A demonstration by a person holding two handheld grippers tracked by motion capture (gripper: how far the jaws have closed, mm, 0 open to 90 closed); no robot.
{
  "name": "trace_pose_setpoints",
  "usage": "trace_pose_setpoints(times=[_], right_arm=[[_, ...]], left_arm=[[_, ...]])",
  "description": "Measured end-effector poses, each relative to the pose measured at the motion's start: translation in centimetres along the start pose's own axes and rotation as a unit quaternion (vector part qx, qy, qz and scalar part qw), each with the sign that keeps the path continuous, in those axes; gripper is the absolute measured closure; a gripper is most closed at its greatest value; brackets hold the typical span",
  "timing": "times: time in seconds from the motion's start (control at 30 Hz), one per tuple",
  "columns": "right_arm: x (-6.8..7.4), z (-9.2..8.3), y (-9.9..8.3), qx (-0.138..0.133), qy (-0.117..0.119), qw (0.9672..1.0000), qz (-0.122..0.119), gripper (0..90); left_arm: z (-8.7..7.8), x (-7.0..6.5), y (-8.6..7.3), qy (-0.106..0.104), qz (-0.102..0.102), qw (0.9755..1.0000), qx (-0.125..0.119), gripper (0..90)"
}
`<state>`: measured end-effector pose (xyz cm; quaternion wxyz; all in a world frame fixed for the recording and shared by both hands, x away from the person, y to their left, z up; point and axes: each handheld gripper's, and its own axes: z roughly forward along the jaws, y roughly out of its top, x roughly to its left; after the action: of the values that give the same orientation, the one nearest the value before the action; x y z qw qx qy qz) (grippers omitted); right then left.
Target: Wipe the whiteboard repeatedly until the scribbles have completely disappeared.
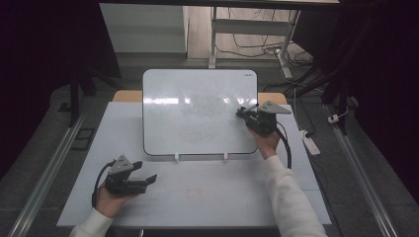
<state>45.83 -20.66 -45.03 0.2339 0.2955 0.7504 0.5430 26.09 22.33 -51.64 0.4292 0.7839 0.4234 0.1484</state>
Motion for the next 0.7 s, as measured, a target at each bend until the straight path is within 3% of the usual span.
trace_pose_setpoints(times=[0.07,0.1,0.2,0.23,0.27,0.37,0.4,0.43,0.53,0.57,0.6,0.63,0.7], right_arm=[[0.5,-0.1,-0.1,0.017,0.005,0.9994,-0.029,77.9],[0.2,-0.2,0.0,0.017,0.006,0.9996,-0.023,77.8],[-1.5,-1.1,0.1,-0.010,-0.029,0.9992,0.024,77.8],[-1.7,-1.1,-0.1,-0.014,-0.025,0.9991,0.033,77.9],[-1.2,-1.0,-0.2,-0.006,-0.023,0.9995,0.022,77.9],[0.3,-0.5,-0.5,0.025,0.015,0.9995,-0.012,77.9],[0.4,-0.6,-0.5,0.031,0.013,0.9991,-0.026,77.9],[0.1,-0.7,-0.3,0.032,0.009,0.9992,-0.025,77.9],[-1.1,-1.2,-0.3,0.009,-0.010,0.9997,0.022,77.9],[-1.0,-1.2,-0.4,0.008,-0.011,0.9997,0.021,77.9],[-0.5,-1.1,-0.4,0.018,-0.003,0.9998,0.011,77.9],[0.1,-0.8,-0.5,0.035,0.019,0.9992,-0.005,77.9],[0.8,-0.6,-0.5,0.056,0.028,0.9978,-0.022,77.8]], left_arm=[[0.1,0.0,0.0,0.000,-0.001,1.0000,0.002,23.6],[0.1,0.0,0.0,0.000,0.000,1.0000,0.003,23.6],[0.0,-0.2,0.0,0.000,0.004,1.0000,0.001,23.6],[0.0,-0.2,0.0,0.000,0.003,1.0000,0.000,23.6],[0.0,-0.1,0.0,0.001,0.002,1.0000,0.000,23.6],[0.1,0.0,0.0,0.000,-0.001,1.0000,0.002,23.6],[0.1,0.0,0.0,0.000,0.000,1.0000,0.003,23.6],[0.1,-0.1,0.0,0.001,0.001,1.0000,0.002,23.6],[0.0,-0.2,0.0,0.001,0.003,1.0000,0.000,23.6],[0.0,-0.2,0.0,0.001,0.002,1.0000,-0.001,23.6],[0.0,-0.1,0.0,0.001,0.001,1.0000,-0.001,23.6],[0.1,-0.1,0.0,0.001,-0.001,1.0000,0.000,23.6],[0.1,0.0,0.1,0.000,0.000,1.0000,0.002,23.6]])
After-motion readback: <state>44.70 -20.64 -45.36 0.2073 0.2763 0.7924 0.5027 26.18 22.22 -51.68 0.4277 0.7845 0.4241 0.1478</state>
